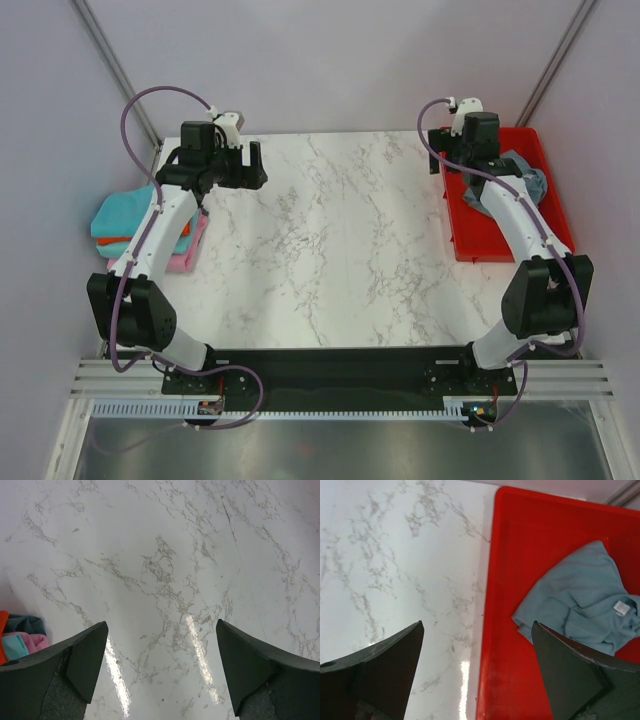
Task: Fold and stack the t-shirts
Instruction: Grab the tshirt from the pile
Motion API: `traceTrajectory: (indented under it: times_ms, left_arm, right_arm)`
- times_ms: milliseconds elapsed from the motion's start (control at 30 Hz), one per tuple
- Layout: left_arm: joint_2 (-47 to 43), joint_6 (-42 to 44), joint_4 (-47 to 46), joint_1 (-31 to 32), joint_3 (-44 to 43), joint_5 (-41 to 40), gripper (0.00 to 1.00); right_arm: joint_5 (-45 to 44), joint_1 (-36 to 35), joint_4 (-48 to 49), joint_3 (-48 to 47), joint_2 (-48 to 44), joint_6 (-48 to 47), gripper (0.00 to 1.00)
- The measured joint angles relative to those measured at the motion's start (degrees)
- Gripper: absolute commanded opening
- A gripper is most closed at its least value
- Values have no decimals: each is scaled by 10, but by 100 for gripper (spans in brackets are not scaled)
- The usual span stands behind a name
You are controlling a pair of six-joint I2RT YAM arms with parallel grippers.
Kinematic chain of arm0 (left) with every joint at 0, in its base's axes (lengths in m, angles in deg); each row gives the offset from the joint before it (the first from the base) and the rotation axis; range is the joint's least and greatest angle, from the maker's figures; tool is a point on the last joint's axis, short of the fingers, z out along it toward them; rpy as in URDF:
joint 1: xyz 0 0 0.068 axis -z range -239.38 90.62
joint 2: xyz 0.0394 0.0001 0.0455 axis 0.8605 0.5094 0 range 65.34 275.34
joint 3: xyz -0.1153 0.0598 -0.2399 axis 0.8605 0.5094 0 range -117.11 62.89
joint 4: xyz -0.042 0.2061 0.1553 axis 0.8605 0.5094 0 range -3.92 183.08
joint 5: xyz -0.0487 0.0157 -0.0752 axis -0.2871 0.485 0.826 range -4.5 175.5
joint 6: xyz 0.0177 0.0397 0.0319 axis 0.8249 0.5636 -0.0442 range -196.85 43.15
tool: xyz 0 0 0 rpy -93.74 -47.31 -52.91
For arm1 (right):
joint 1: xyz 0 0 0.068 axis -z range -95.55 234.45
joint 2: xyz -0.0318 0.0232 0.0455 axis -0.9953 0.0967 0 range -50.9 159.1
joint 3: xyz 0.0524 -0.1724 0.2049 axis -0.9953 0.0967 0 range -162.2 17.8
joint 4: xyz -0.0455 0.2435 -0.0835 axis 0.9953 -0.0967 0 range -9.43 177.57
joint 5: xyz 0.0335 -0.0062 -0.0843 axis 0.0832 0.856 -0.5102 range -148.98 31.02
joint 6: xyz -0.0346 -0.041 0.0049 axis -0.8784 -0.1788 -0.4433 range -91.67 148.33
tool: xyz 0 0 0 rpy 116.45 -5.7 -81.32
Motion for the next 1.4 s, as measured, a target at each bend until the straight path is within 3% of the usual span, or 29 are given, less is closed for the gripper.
traceTrajectory:
  times_ms: [367, 933, 1033, 1067, 1133, 1167, 1267, 1400]
  left_arm:
    - [0, -1, 0, 0, 0, 0, 96]
    - [0, -1, -1, 0, 8, 0, 95]
    - [4, -1, -2, 0, 8, 0, 94]
    - [6, -1, -2, 0, 8, 0, 94]
    - [9, -1, -1, 0, 8, 0, 94]
    - [10, -1, -1, 0, 8, 0, 94]
    - [10, -1, -1, 0, 8, 0, 94]
    - [11, -1, -1, 0, 8, 0, 92]
  right_arm:
    - [-61, 145, -6, 9, 139, 10, 98]
    - [-101, 147, -8, -21, 247, -9, 94]
    - [-106, 148, -2, -36, 266, -11, 79]
    - [-106, 149, -1, -39, 271, -12, 67]
    - [-106, 149, -1, -43, 276, -13, 52]
    - [-105, 149, 0, -45, 278, -12, 29]
    - [-106, 149, 2, -47, 278, -15, 0]
    - [-112, 150, 1, -48, 274, -12, 0]
